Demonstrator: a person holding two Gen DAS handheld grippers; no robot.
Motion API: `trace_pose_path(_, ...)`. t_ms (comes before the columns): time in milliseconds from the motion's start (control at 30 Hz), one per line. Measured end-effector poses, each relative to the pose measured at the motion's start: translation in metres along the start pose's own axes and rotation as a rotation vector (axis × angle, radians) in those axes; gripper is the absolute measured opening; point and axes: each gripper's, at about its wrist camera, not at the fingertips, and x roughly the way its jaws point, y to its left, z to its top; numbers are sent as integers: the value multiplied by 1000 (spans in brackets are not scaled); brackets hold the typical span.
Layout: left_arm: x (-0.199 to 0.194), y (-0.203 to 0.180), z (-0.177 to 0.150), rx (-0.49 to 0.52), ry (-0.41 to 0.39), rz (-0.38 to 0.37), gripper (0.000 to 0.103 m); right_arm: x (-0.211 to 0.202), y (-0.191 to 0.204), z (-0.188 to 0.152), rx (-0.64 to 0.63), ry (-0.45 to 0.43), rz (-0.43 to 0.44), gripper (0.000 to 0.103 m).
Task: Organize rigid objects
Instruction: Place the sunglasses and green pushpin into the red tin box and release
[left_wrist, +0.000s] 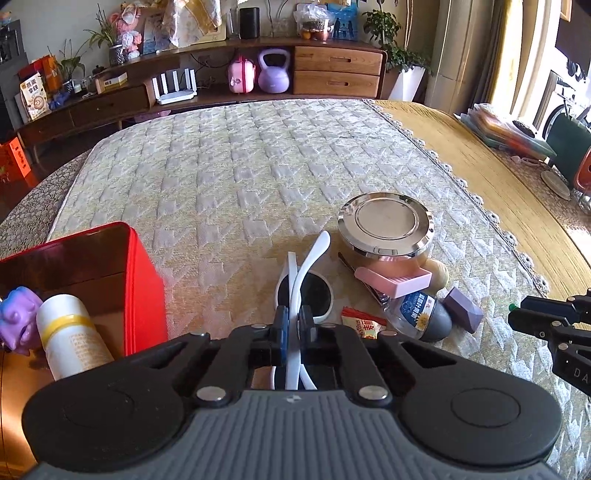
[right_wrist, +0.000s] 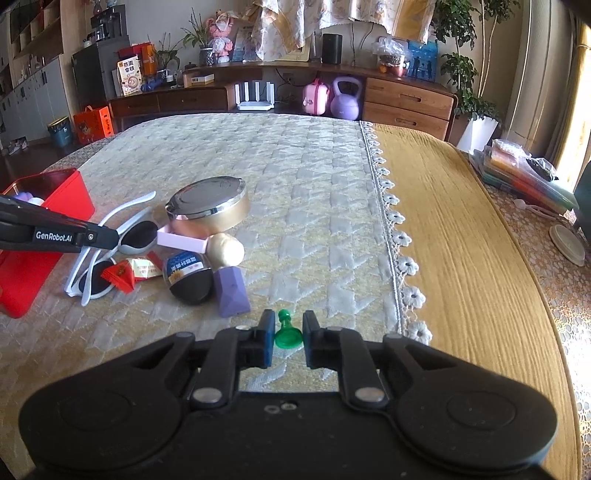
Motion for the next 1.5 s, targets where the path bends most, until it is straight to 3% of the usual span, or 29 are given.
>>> trace_pose_path(400,-49,12,-4,-49,-20,-38,6,-50,30,12,-12,-49,41,15)
trace_pose_path(800,-105,48,-2,-99,-68,-73,5,-85,76,32,-79,-105,100,15)
trace_pose_path(1100,-133,90,3,-138,-111,-39,5,-88,119,50,-148,-123,144,15)
trace_pose_path(1500,-138,156,3,-201,-130,40,5,-57,180,80,-216,-107,219,15)
